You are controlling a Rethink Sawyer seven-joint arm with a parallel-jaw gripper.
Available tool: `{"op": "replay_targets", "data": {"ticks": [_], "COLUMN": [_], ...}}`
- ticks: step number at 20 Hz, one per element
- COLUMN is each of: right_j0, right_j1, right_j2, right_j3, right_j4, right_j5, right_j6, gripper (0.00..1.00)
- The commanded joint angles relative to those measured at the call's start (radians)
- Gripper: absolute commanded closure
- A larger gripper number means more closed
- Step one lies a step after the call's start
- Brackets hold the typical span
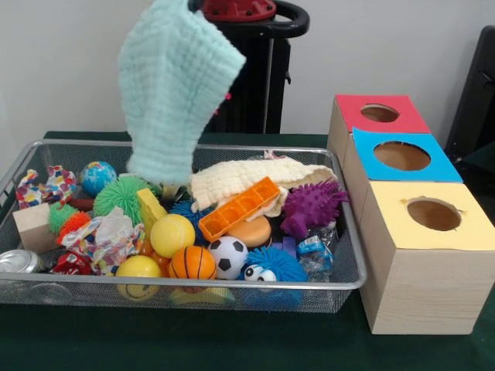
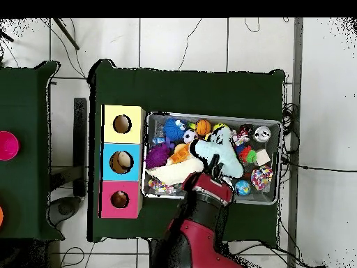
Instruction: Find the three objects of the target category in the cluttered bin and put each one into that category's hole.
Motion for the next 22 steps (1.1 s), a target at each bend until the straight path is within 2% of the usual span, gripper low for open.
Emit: {"op": "replay_targets", "data": {"ticks": [1, 11, 22], "right_j0": [-0.039, -0.056, -0.15], "right_j1": [0.018, 0.126, 0.218], "right_j2": [-0.068, -0.118, -0.113], "right_j3": [-0.123, -0.118, -0.167], "right_j4": [-0.077, -0.116, -0.224], "right_j5": [0.022, -0.073, -0.143], "right_j6": [-0.022, 0.046, 0.109], "gripper": [1.0, 1.0, 1.0]}}
